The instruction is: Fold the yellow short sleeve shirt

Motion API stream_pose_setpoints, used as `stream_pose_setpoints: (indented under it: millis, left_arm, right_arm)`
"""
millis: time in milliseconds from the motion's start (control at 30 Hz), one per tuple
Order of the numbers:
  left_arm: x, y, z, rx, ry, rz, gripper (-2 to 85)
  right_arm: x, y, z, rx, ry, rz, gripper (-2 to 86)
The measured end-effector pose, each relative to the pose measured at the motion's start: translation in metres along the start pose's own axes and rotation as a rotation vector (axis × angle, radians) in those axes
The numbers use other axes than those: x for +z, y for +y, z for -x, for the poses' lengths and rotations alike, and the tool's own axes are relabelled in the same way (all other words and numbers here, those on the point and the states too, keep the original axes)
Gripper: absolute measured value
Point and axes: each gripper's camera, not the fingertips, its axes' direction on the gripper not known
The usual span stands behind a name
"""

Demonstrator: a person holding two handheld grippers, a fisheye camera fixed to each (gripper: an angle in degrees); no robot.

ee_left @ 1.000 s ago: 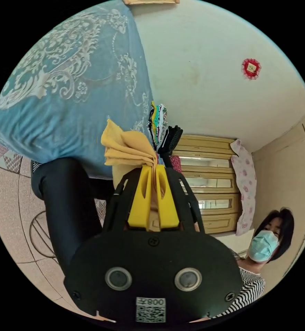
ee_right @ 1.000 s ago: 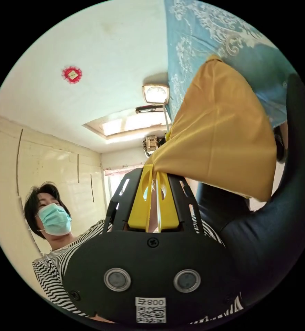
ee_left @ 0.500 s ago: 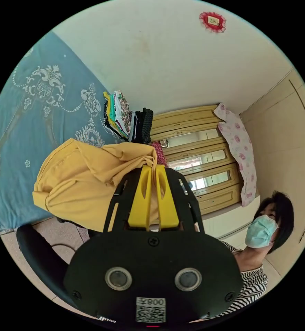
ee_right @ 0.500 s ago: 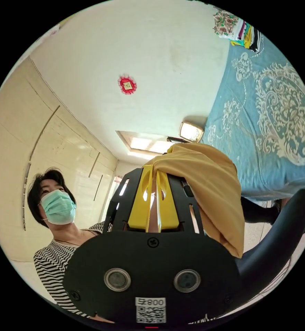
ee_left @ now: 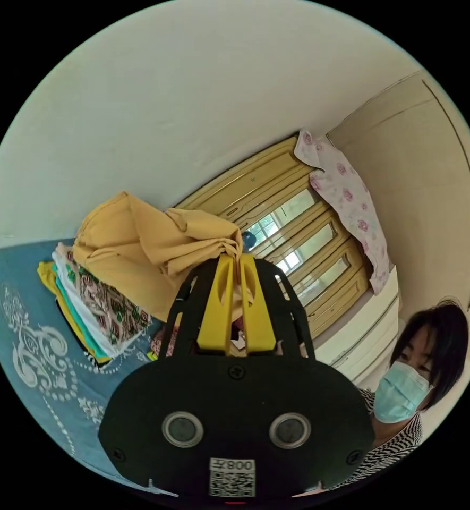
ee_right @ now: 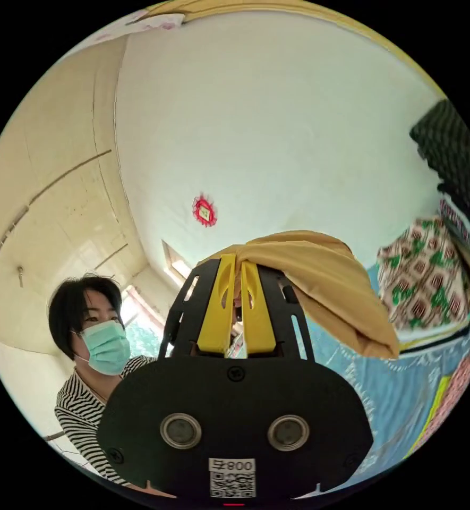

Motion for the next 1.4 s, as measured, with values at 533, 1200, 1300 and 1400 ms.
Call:
stream_pose_setpoints:
  millis: [533, 1200, 1300, 1400]
  left_arm:
    - [0.132, -0.170, 0.302, -0.448, -0.151, 0.125, 2.4]
    - [0.183, -0.327, 0.343, -0.442, -0.122, 0.170, 2.5]
    - [0.190, -0.342, 0.344, -0.440, -0.127, 0.171, 2.5]
    - [0.196, -0.356, 0.346, -0.440, -0.139, 0.182, 2.5]
  right_arm:
    - [-0.014, 0.097, -0.381, 0.442, 0.363, 0.067, 1.3]
    - [-0.155, 0.176, -0.405, 0.312, 0.762, -0.130, 10.4]
    - [-0.179, 0.178, -0.447, 0.376, 0.676, -0.155, 9.6]
    - [-0.191, 0.190, -0.463, 0.391, 0.670, -0.213, 9.5]
